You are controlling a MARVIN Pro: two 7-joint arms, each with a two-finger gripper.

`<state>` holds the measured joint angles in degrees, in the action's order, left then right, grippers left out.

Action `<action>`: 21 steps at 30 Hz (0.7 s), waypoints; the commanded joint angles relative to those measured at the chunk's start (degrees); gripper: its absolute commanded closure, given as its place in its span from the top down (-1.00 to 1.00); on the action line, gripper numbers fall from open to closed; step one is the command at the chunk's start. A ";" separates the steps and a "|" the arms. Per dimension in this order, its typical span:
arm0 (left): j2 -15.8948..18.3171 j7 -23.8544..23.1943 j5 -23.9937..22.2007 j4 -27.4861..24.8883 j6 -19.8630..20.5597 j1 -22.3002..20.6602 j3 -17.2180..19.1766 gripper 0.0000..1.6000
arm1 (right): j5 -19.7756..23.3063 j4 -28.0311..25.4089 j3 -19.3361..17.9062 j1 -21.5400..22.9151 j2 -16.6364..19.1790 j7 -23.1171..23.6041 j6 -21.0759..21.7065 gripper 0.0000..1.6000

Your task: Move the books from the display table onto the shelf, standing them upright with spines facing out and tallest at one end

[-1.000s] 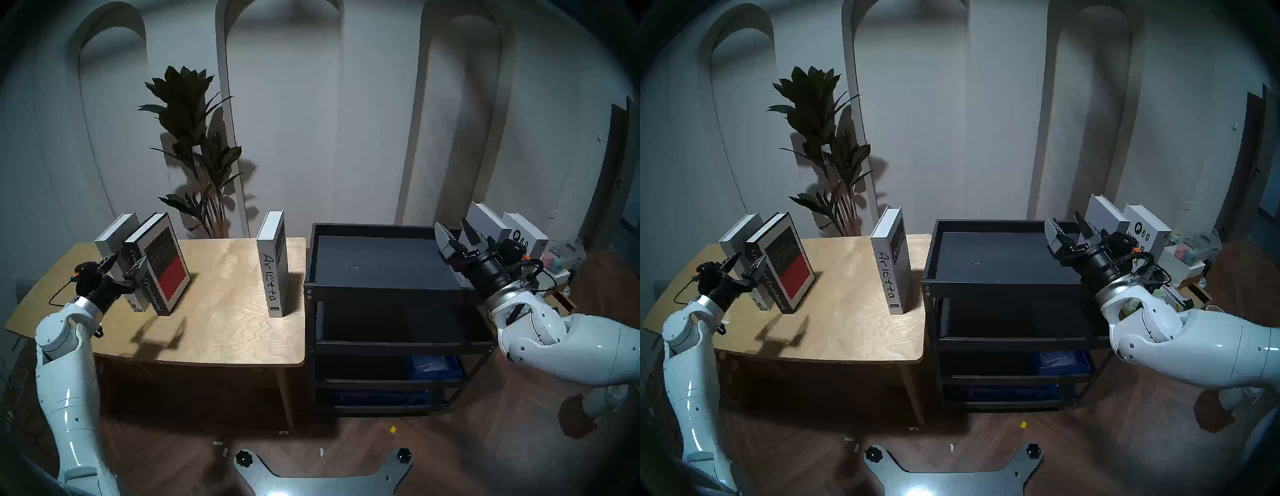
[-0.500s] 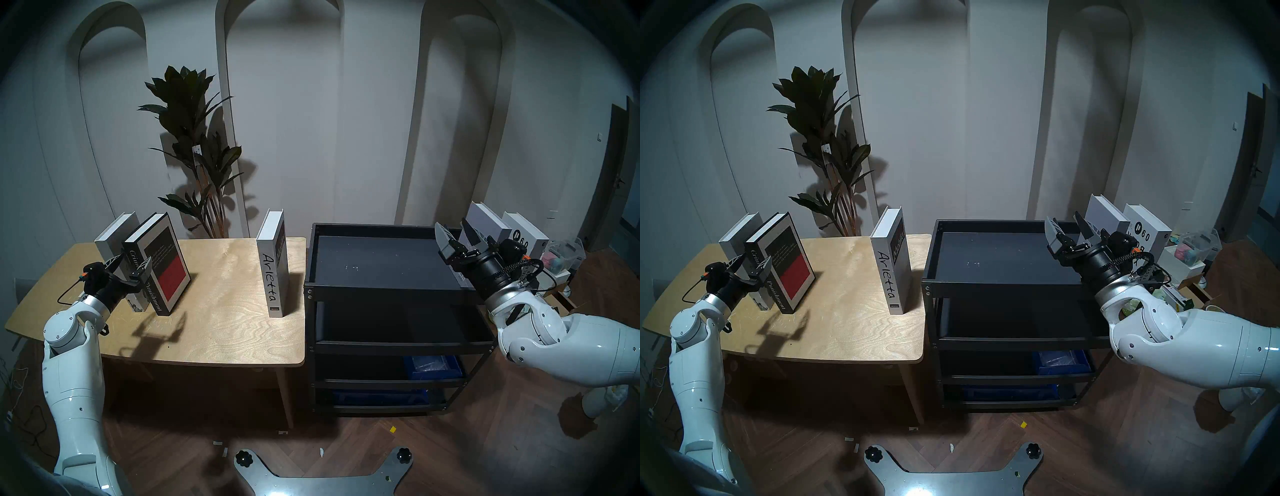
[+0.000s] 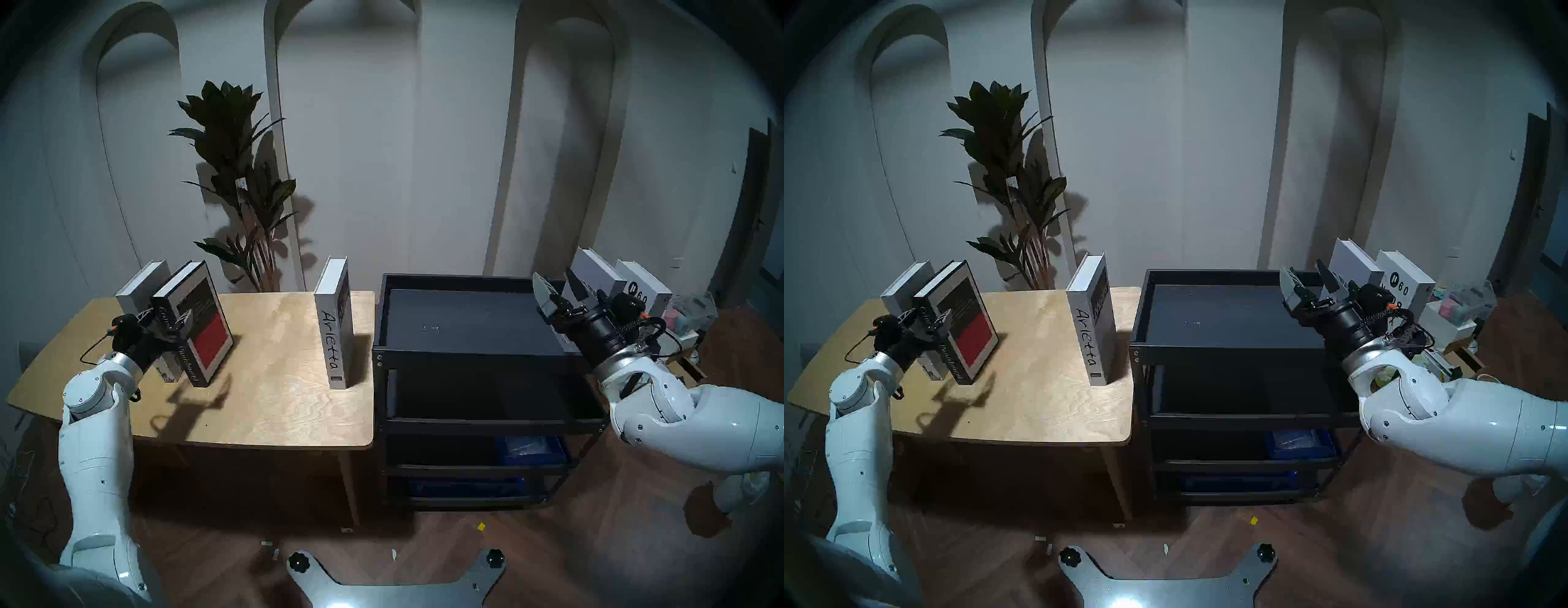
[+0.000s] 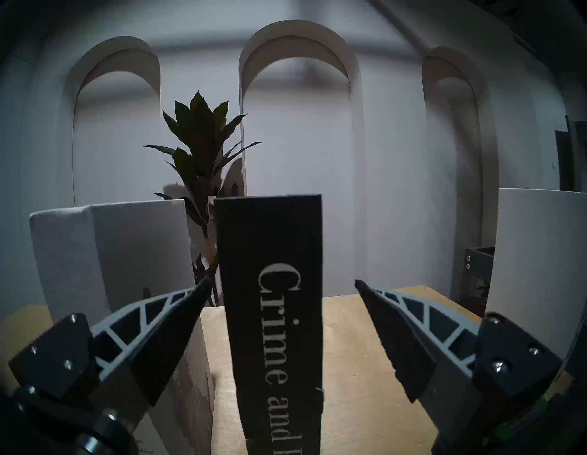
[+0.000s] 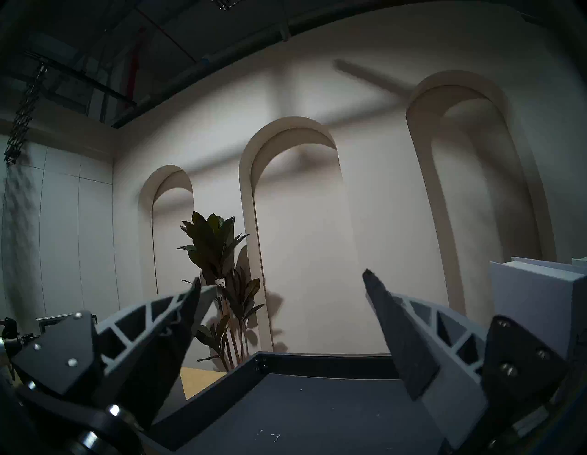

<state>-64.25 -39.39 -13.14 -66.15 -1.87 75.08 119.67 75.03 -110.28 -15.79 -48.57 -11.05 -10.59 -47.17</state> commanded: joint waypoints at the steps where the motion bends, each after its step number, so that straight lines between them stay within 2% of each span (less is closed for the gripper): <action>1: 2.61 0.46 0.26 2.32 -1.04 -6.32 -1.59 1.00 | 0.05 -0.17 -0.60 0.64 -0.13 -0.13 -0.17 1.00; 7: 2.99 0.13 0.53 4.24 -1.20 -8.26 -2.70 1.00 | 0.07 -0.17 -0.56 0.68 -0.13 -0.12 -0.18 1.00; 13: 3.51 -0.77 0.62 4.07 -0.77 -7.81 -3.48 1.00 | 0.08 -0.17 -0.52 0.74 -0.13 -0.15 -0.18 1.00; 14: 3.48 -0.92 0.59 3.72 -0.66 -7.47 -3.47 0.24 | 0.07 -0.17 -0.51 0.74 -0.13 -0.16 -0.18 1.00; 15: 3.57 -1.41 0.45 3.29 -0.32 -7.07 -3.51 -0.01 | 0.07 -0.17 -0.50 0.76 -0.13 -0.17 -0.18 1.00; 19: 3.38 -2.74 -0.56 1.13 0.91 -5.41 -2.87 -0.23 | 0.07 -0.18 -0.47 0.79 -0.13 -0.18 -0.19 1.00; 20: 3.27 -2.99 -0.87 0.52 1.10 -4.97 -2.58 -0.87 | 0.07 -0.18 -0.46 0.79 -0.13 -0.18 -0.19 1.00; 21: 3.32 -3.21 -1.00 -0.39 1.97 -4.40 -2.43 -1.00 | 0.07 -0.18 -0.45 0.80 -0.13 -0.19 -0.19 1.00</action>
<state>-61.86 -40.69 -12.46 -61.78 -1.97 69.63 115.83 75.10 -110.28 -15.62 -48.39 -11.03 -10.58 -47.17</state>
